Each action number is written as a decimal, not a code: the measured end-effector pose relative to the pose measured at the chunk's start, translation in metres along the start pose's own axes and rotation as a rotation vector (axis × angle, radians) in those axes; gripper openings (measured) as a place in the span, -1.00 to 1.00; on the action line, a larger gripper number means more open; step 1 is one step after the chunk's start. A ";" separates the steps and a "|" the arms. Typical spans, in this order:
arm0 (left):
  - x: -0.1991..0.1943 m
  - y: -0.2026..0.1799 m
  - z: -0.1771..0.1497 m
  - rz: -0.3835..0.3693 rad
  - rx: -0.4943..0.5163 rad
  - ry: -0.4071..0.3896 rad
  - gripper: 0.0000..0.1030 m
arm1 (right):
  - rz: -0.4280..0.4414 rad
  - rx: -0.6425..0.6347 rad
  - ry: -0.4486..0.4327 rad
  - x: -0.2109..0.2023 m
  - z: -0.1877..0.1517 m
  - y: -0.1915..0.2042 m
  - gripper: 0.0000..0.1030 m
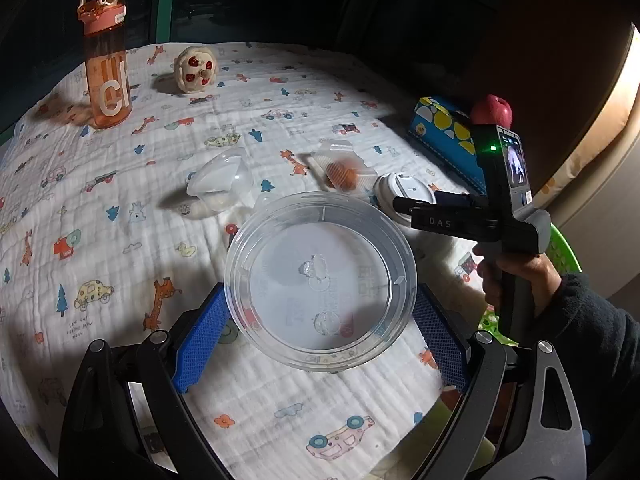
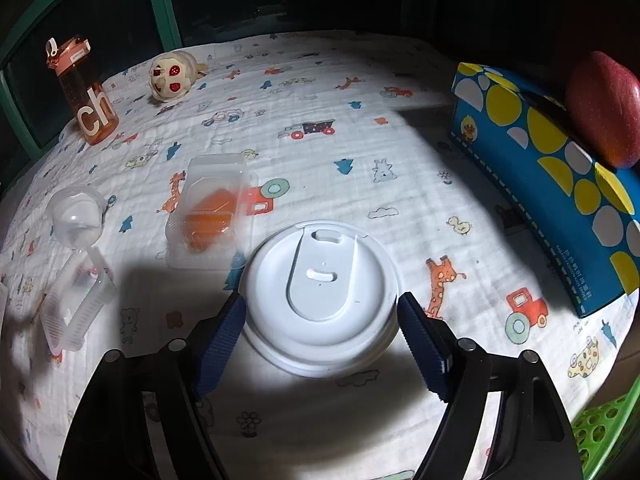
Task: Collect trash
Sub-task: 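Grasp the clear lid with the left tool while the right grasps the white lid, then drop the white lid into the basket with the right tool while the left drops its lid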
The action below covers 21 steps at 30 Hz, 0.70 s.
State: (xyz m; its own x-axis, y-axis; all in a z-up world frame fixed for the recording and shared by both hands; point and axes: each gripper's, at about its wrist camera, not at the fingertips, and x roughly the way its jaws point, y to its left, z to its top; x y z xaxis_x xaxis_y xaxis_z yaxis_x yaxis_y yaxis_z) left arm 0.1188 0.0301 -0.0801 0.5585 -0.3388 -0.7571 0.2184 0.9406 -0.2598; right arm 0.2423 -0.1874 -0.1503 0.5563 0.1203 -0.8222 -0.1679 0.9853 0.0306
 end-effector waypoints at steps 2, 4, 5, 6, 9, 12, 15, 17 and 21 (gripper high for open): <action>0.001 0.001 0.000 -0.002 -0.003 0.000 0.72 | -0.002 0.000 0.000 0.000 0.000 0.000 0.43; 0.002 0.002 0.000 0.000 -0.007 0.002 0.72 | 0.003 0.003 -0.003 -0.001 0.000 -0.001 0.42; 0.001 0.002 0.000 0.000 -0.008 0.001 0.72 | 0.003 0.010 -0.009 -0.002 -0.001 -0.002 0.42; 0.000 0.002 0.000 0.001 -0.007 -0.001 0.72 | 0.003 0.020 -0.018 -0.006 -0.001 -0.003 0.42; -0.001 0.001 0.000 -0.001 -0.002 -0.005 0.72 | 0.017 0.038 -0.030 -0.017 -0.004 -0.005 0.42; -0.003 -0.003 0.002 -0.005 0.004 -0.013 0.72 | 0.035 0.051 -0.055 -0.035 -0.007 -0.007 0.42; -0.004 -0.009 0.004 -0.010 0.013 -0.017 0.72 | 0.037 0.053 -0.083 -0.057 -0.012 -0.010 0.42; -0.005 -0.015 0.006 -0.017 0.022 -0.021 0.72 | 0.035 0.064 -0.095 -0.073 -0.016 -0.014 0.42; -0.007 -0.033 0.010 -0.038 0.050 -0.027 0.72 | 0.039 0.089 -0.129 -0.106 -0.030 -0.027 0.42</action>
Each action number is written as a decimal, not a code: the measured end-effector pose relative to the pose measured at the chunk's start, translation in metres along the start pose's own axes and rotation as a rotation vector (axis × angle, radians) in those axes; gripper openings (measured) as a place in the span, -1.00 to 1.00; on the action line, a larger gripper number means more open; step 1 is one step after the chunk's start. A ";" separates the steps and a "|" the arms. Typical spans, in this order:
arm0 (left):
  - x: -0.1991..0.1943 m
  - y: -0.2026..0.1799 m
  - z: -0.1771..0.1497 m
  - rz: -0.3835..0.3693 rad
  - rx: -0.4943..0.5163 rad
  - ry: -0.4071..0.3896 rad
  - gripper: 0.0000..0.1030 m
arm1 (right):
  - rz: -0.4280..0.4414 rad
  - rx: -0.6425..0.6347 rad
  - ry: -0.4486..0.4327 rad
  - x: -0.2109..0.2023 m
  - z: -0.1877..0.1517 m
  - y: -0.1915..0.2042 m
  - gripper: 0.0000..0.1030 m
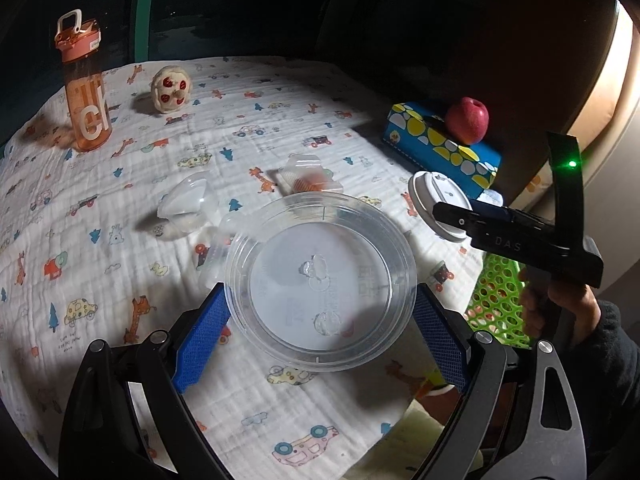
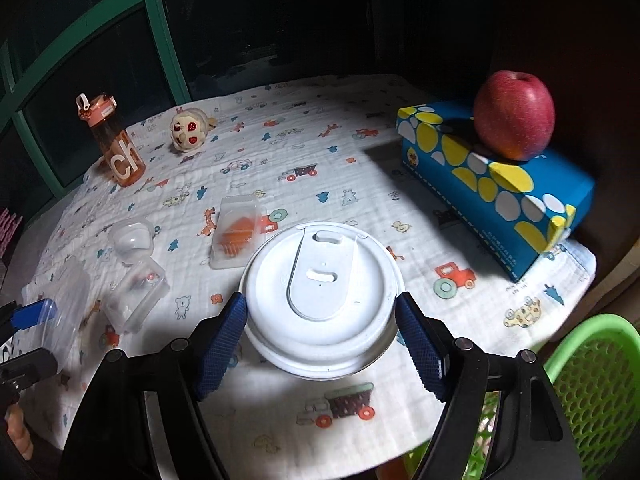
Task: Collect trash
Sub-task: 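Drop the white lid into the basket with the right tool while the left drops its lid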
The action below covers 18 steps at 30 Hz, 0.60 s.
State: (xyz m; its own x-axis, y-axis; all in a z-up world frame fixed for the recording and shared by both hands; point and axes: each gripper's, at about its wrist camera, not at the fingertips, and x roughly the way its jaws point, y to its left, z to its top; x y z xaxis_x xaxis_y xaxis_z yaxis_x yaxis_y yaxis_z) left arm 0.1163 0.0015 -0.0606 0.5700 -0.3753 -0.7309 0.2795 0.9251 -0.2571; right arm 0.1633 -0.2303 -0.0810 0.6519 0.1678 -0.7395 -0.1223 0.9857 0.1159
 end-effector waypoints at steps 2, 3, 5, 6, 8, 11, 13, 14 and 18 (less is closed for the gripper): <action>-0.001 -0.011 0.003 -0.011 0.017 -0.004 0.72 | -0.006 0.015 -0.016 -0.019 -0.007 -0.009 0.42; -0.001 -0.016 0.005 -0.018 0.026 -0.007 0.72 | -0.011 0.022 -0.022 -0.029 -0.010 -0.015 0.42; -0.001 -0.027 0.008 -0.034 0.038 -0.010 0.72 | -0.030 0.043 -0.029 -0.048 -0.018 -0.028 0.42; -0.001 -0.033 0.010 -0.045 0.045 -0.011 0.72 | -0.037 0.053 -0.036 -0.058 -0.023 -0.036 0.42; 0.000 -0.046 0.013 -0.062 0.065 -0.013 0.72 | -0.058 0.080 -0.044 -0.078 -0.032 -0.054 0.42; 0.003 -0.065 0.016 -0.090 0.096 -0.011 0.72 | -0.103 0.124 -0.046 -0.103 -0.049 -0.084 0.42; 0.006 -0.076 0.017 -0.109 0.107 -0.006 0.72 | -0.152 0.141 -0.041 -0.115 -0.060 -0.105 0.42; 0.008 -0.082 0.018 -0.121 0.110 -0.003 0.72 | -0.174 0.156 -0.034 -0.119 -0.065 -0.116 0.42; 0.014 -0.104 0.020 -0.145 0.135 0.005 0.72 | -0.239 0.211 -0.011 -0.127 -0.086 -0.153 0.42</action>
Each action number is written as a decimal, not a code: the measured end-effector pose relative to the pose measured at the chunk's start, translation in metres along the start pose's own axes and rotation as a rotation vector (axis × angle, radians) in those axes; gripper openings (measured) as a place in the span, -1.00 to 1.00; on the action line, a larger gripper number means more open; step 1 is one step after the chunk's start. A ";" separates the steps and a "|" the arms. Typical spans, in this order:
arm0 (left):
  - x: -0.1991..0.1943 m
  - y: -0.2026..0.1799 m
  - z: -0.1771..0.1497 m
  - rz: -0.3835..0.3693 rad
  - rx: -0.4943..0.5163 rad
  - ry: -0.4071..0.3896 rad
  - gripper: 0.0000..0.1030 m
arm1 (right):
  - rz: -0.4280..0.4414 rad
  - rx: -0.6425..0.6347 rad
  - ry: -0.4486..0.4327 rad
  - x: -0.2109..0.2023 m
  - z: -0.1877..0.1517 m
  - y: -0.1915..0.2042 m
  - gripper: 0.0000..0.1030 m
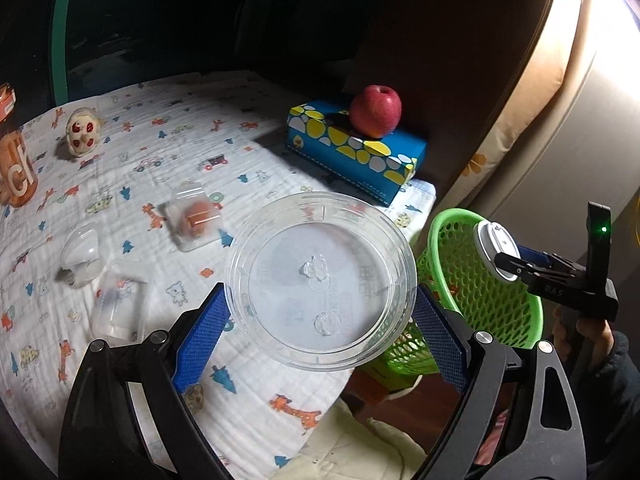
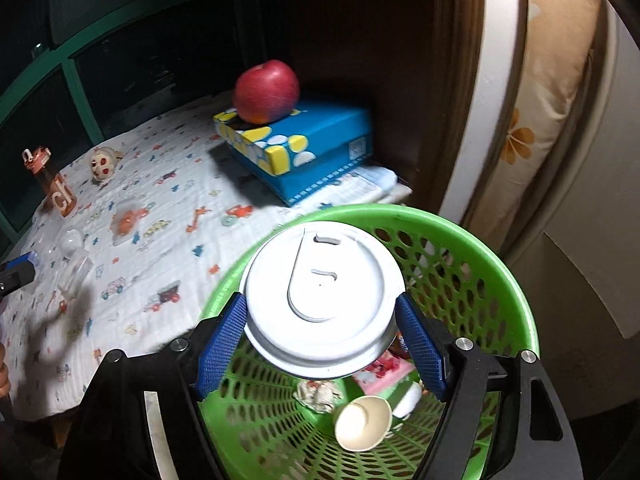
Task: Collect trash
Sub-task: 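Drop the white lid into the basket with the right tool while the left drops its lid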
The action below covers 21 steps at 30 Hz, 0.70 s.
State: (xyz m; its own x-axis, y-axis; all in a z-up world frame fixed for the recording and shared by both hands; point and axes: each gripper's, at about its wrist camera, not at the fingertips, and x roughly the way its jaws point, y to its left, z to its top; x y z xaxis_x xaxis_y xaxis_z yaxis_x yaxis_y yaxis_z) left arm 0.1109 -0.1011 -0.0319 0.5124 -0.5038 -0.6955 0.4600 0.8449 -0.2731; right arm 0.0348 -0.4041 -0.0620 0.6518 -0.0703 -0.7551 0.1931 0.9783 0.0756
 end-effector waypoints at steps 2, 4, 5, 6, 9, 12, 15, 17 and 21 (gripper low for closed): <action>0.003 -0.010 0.002 -0.008 0.019 0.004 0.72 | -0.017 0.029 0.015 0.003 -0.007 -0.016 0.43; 0.006 -0.019 0.003 -0.010 0.037 0.009 0.72 | -0.025 0.052 0.027 0.007 -0.012 -0.027 0.43; 0.007 -0.022 0.004 -0.013 0.040 0.011 0.72 | -0.029 0.059 0.031 0.009 -0.014 -0.032 0.43; 0.009 -0.025 0.004 -0.015 0.045 0.014 0.72 | -0.035 0.063 0.036 0.012 -0.015 -0.034 0.43; 0.012 -0.034 0.005 -0.021 0.061 0.024 0.72 | -0.037 0.080 0.046 0.020 -0.016 -0.040 0.45; 0.016 -0.042 0.005 -0.027 0.075 0.030 0.72 | -0.048 0.092 0.039 0.022 -0.017 -0.044 0.56; 0.019 -0.051 0.006 -0.035 0.093 0.036 0.72 | -0.053 0.100 0.026 0.018 -0.015 -0.047 0.56; 0.022 -0.056 0.008 -0.043 0.101 0.041 0.72 | -0.044 0.105 0.011 0.012 -0.015 -0.048 0.56; 0.029 -0.073 0.011 -0.064 0.130 0.050 0.72 | -0.033 0.111 -0.032 -0.007 -0.013 -0.050 0.57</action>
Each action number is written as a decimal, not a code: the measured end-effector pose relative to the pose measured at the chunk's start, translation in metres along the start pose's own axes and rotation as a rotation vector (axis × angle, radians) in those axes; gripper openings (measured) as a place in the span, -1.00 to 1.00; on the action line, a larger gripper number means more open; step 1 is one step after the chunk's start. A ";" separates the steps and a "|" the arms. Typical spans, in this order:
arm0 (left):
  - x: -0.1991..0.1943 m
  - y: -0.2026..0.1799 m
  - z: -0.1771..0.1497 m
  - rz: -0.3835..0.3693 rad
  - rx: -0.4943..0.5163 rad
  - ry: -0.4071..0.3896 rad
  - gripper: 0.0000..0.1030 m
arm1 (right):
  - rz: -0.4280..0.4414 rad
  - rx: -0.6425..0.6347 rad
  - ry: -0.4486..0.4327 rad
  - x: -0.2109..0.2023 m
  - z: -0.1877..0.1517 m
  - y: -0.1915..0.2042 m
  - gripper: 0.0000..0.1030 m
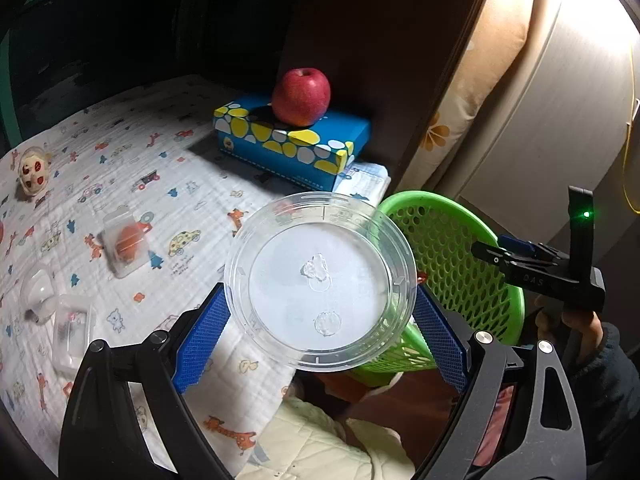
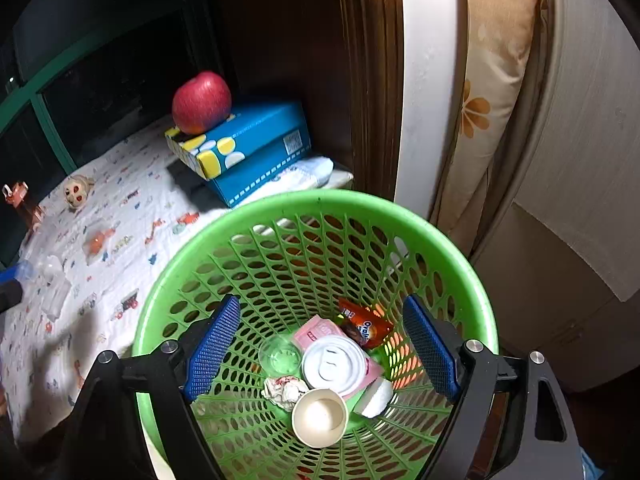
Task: Collect trash
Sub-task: 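Drop the white lid into the basket with the right tool while the left drops its lid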
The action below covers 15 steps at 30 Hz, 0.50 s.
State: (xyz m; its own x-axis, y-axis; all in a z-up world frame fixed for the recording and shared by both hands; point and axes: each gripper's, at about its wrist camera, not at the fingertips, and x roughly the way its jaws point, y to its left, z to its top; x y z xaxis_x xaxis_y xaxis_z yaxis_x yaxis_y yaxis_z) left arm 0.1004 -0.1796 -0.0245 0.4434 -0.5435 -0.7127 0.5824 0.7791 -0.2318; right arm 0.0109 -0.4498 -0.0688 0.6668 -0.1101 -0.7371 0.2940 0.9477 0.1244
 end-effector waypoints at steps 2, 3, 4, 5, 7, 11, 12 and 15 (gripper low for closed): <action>0.005 -0.010 0.003 -0.007 0.018 0.005 0.72 | 0.000 -0.002 -0.022 -0.010 0.001 -0.001 0.57; 0.007 -0.015 0.005 -0.014 0.028 0.008 0.72 | -0.002 -0.001 -0.036 -0.016 0.001 -0.002 0.57; 0.011 -0.021 0.006 -0.022 0.040 0.012 0.72 | -0.001 0.002 -0.049 -0.021 0.002 -0.004 0.58; 0.014 -0.026 0.007 -0.028 0.050 0.017 0.72 | 0.001 0.008 -0.060 -0.027 0.002 -0.005 0.59; 0.023 -0.038 0.009 -0.042 0.066 0.036 0.72 | 0.000 0.013 -0.086 -0.038 0.002 -0.009 0.61; 0.039 -0.065 0.012 -0.069 0.109 0.062 0.72 | -0.019 0.023 -0.138 -0.059 0.001 -0.018 0.62; 0.044 -0.072 0.013 -0.080 0.115 0.072 0.72 | -0.019 0.031 -0.146 -0.063 0.000 -0.022 0.62; 0.058 -0.090 0.012 -0.111 0.133 0.102 0.72 | -0.023 0.050 -0.161 -0.071 -0.003 -0.031 0.62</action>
State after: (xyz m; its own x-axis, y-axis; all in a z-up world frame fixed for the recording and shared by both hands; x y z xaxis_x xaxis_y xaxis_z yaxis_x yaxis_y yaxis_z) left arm 0.0820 -0.2847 -0.0375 0.3046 -0.5841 -0.7524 0.7114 0.6648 -0.2281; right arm -0.0478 -0.4704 -0.0220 0.7593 -0.1819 -0.6248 0.3414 0.9287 0.1447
